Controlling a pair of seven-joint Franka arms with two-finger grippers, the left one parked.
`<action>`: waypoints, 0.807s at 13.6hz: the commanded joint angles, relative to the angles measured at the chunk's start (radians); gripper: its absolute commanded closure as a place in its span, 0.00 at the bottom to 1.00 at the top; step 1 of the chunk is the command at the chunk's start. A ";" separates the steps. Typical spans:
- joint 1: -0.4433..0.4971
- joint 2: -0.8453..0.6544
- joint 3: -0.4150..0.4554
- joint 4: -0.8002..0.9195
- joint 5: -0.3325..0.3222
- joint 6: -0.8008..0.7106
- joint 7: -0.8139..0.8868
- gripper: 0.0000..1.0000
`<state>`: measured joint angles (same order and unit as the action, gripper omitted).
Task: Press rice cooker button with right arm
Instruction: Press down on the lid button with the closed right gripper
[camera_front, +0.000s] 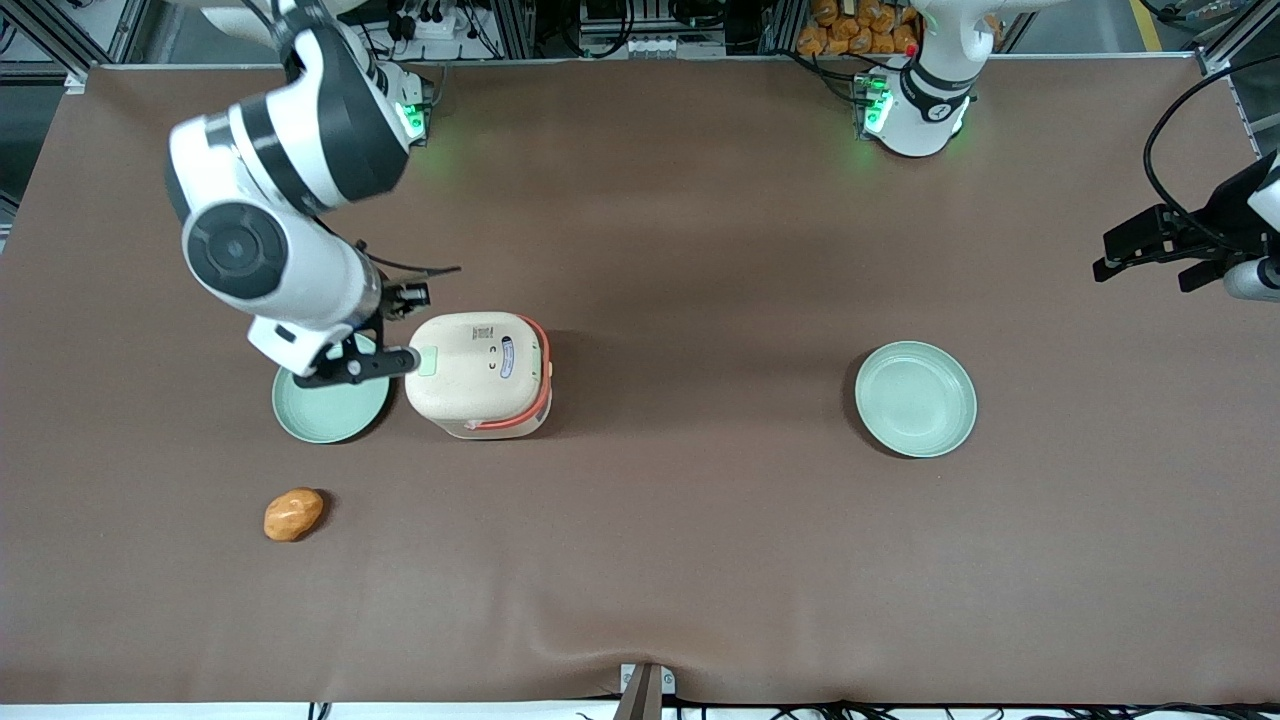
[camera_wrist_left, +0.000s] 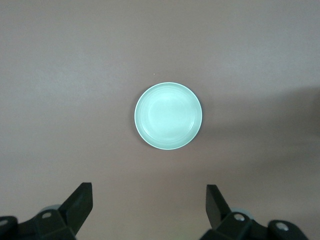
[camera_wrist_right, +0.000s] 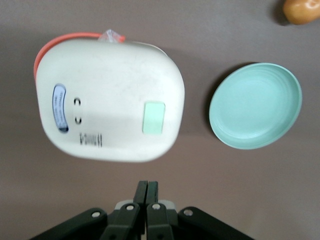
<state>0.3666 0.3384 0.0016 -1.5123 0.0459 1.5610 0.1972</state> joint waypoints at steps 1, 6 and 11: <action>-0.002 -0.006 -0.005 -0.093 0.025 0.118 0.018 0.97; -0.014 0.005 -0.005 -0.149 0.025 0.197 0.013 0.97; -0.015 0.021 -0.005 -0.198 0.025 0.254 0.016 0.97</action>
<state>0.3590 0.3588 -0.0081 -1.6869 0.0567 1.7933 0.2015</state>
